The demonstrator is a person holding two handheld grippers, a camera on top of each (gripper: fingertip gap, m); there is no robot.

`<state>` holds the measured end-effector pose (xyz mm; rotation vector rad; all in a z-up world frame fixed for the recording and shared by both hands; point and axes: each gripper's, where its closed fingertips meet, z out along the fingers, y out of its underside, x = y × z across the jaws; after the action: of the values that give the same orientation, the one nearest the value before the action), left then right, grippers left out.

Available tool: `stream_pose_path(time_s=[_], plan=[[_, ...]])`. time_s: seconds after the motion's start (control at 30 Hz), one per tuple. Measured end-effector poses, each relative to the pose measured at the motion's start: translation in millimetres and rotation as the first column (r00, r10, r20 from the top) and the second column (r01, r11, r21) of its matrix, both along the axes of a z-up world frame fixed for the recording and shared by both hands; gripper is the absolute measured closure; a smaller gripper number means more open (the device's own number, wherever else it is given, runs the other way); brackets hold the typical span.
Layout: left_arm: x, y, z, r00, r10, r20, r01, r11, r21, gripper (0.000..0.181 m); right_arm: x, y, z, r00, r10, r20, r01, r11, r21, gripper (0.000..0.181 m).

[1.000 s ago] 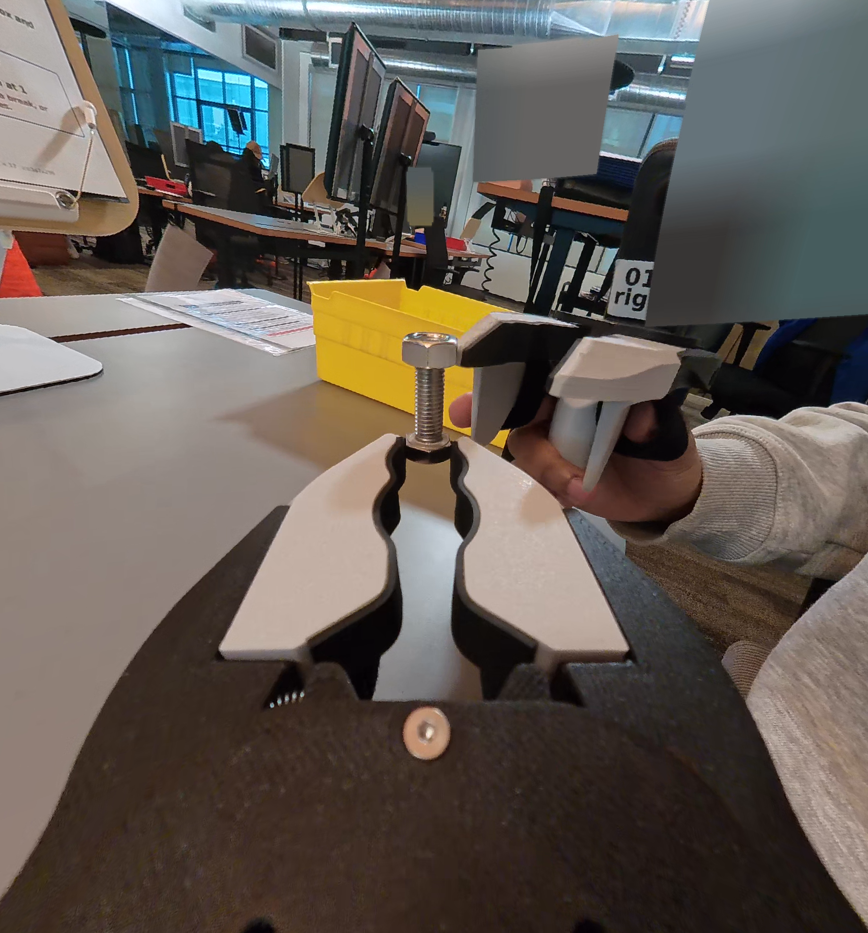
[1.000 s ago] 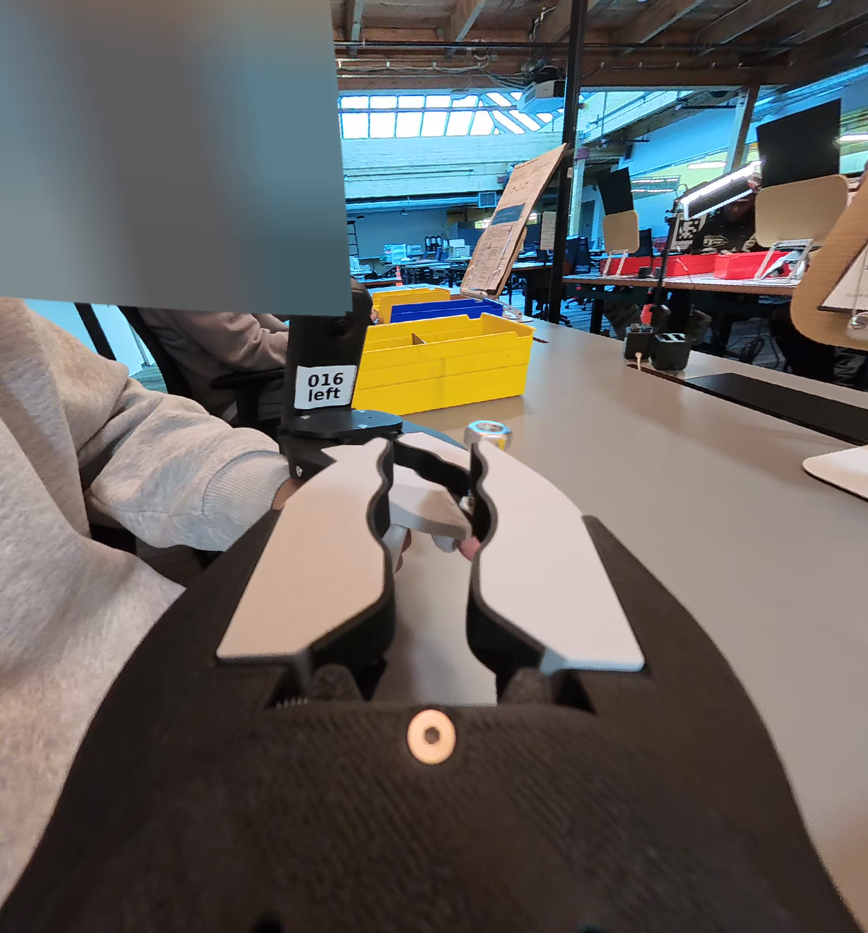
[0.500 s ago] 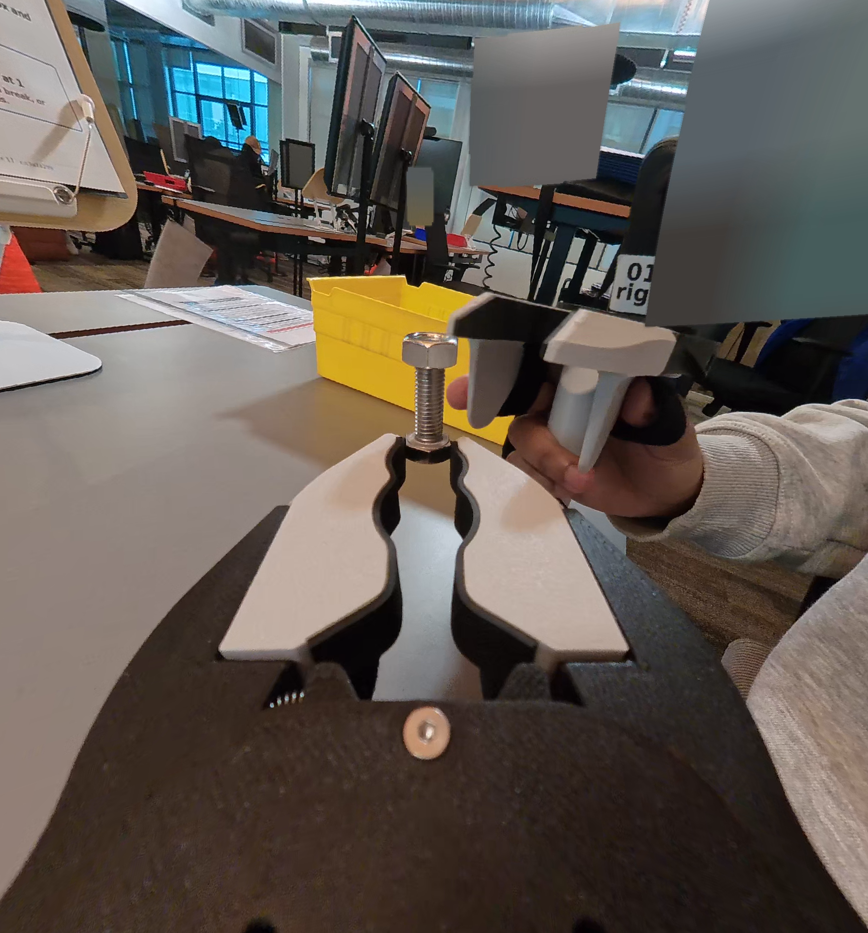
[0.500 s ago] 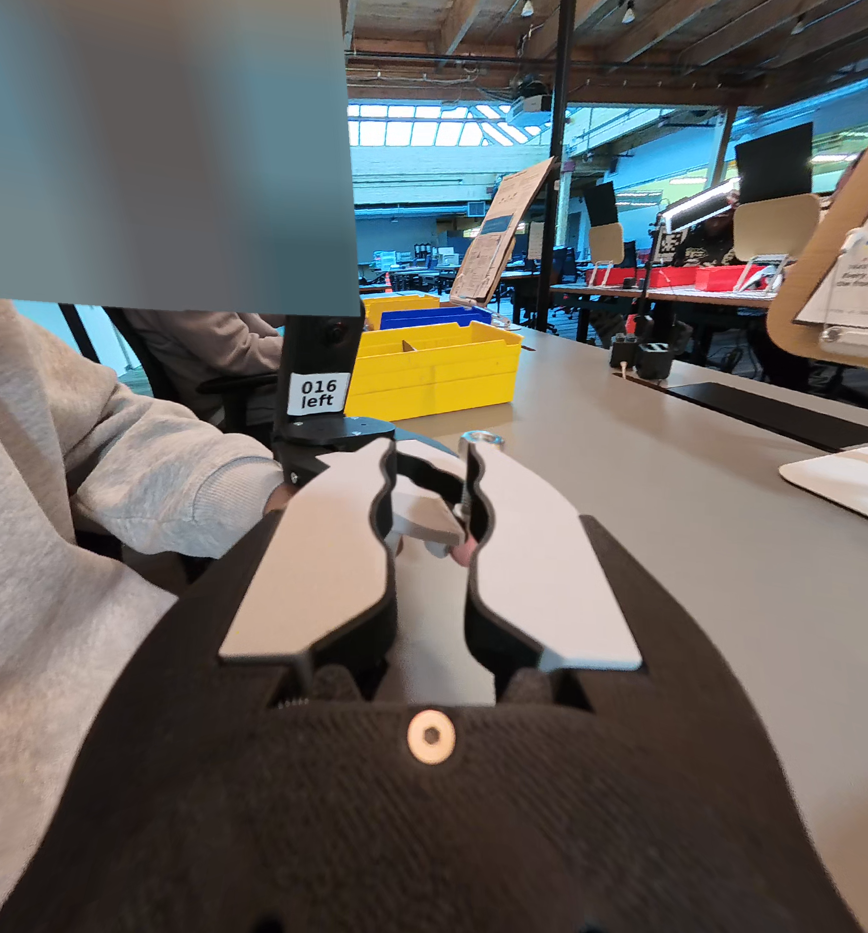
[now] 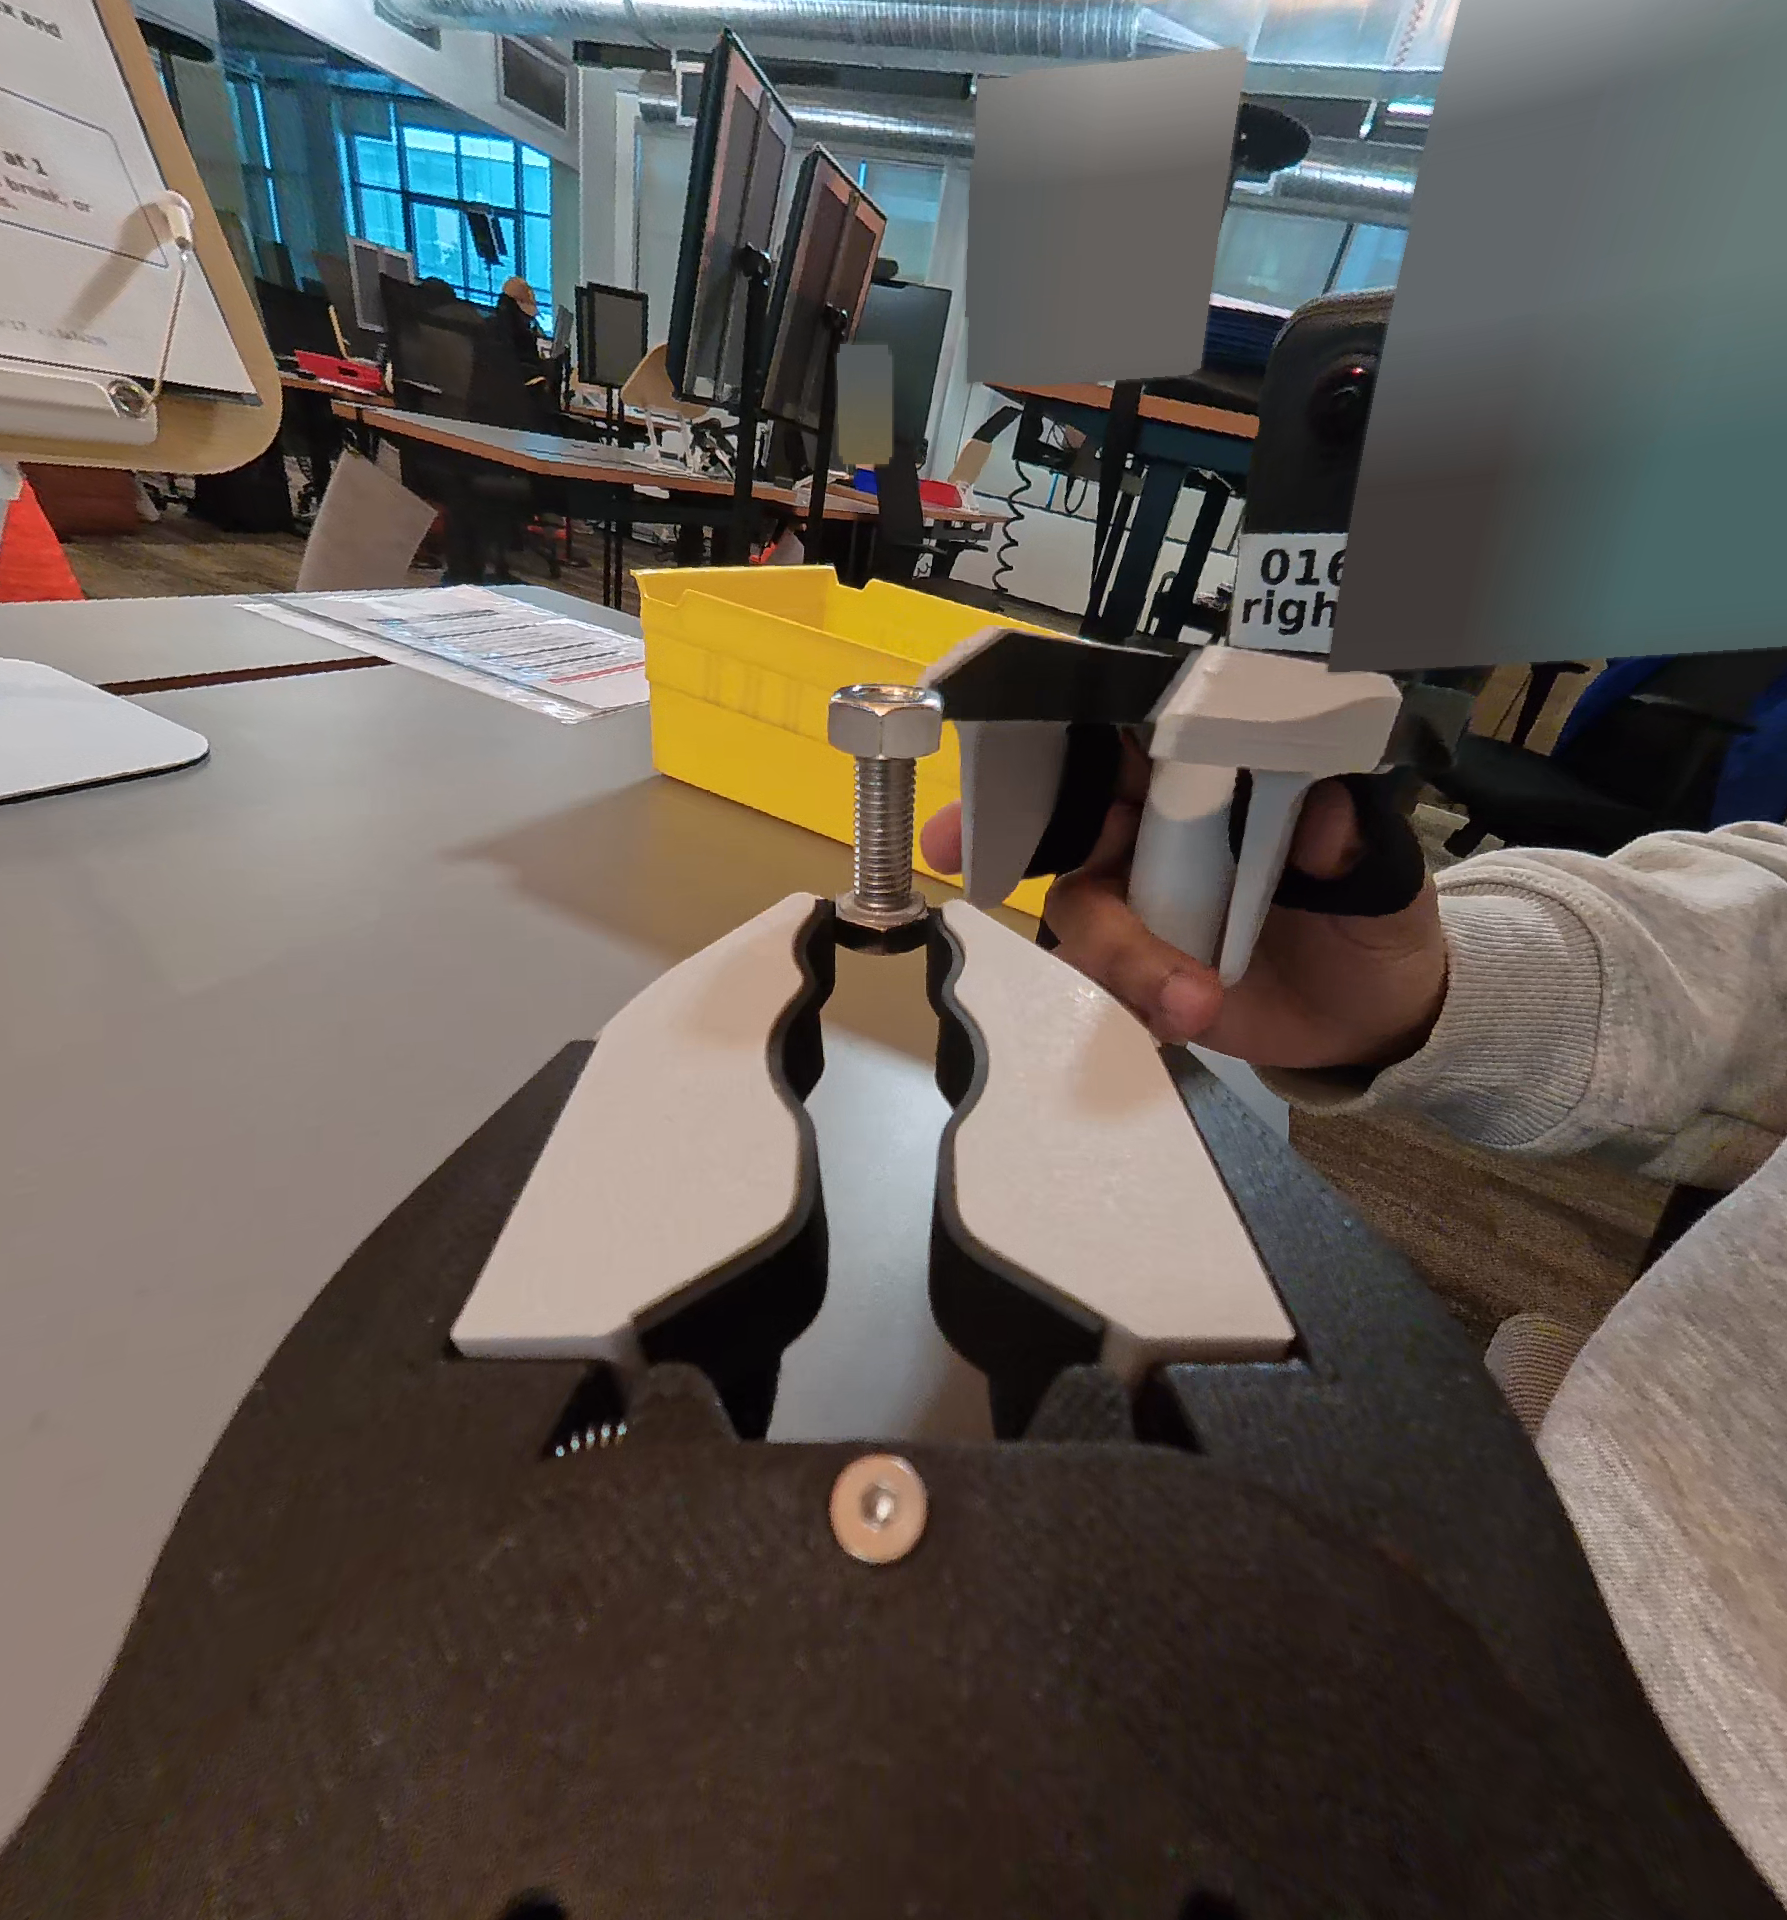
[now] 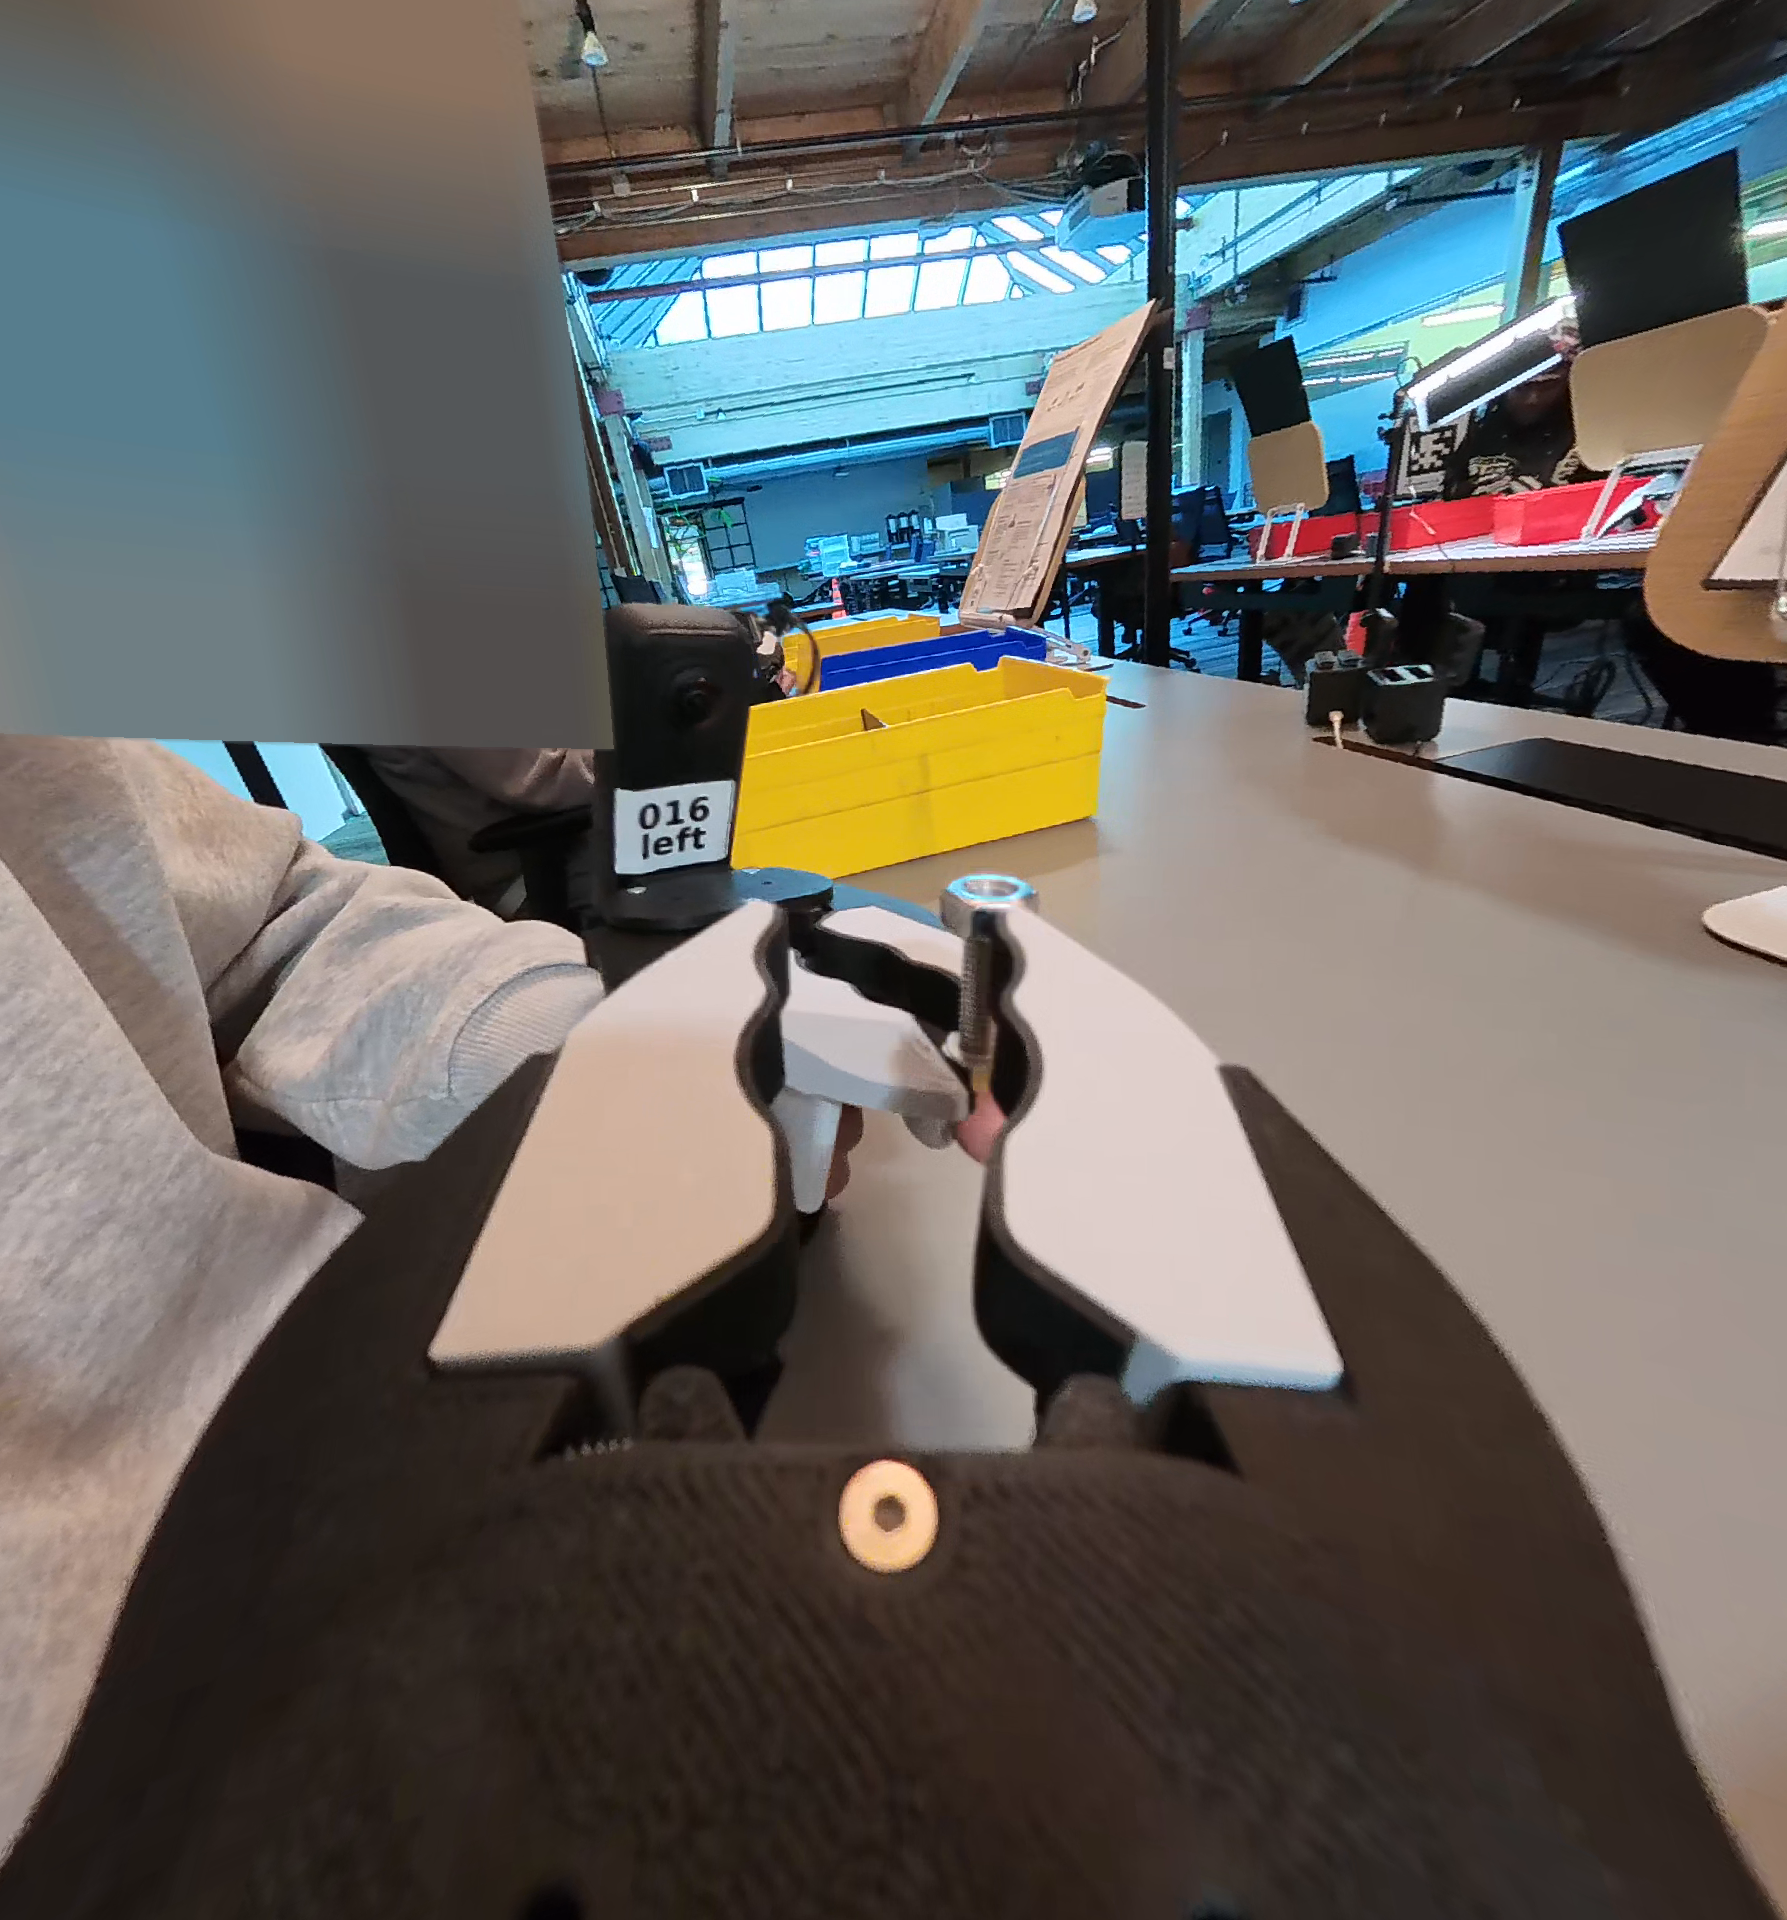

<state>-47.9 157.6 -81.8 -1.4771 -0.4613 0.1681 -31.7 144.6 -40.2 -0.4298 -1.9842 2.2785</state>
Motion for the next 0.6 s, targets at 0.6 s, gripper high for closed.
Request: stream_pose_path(time_s=[0.6], plan=[[0.7,0.5,0.0,1.0,-0.002,-0.002,0.002,1.0,-0.002,0.164,0.9,0.2,2.0,1.0,-0.014,-0.026,0.014,1.0,0.013,0.154]])
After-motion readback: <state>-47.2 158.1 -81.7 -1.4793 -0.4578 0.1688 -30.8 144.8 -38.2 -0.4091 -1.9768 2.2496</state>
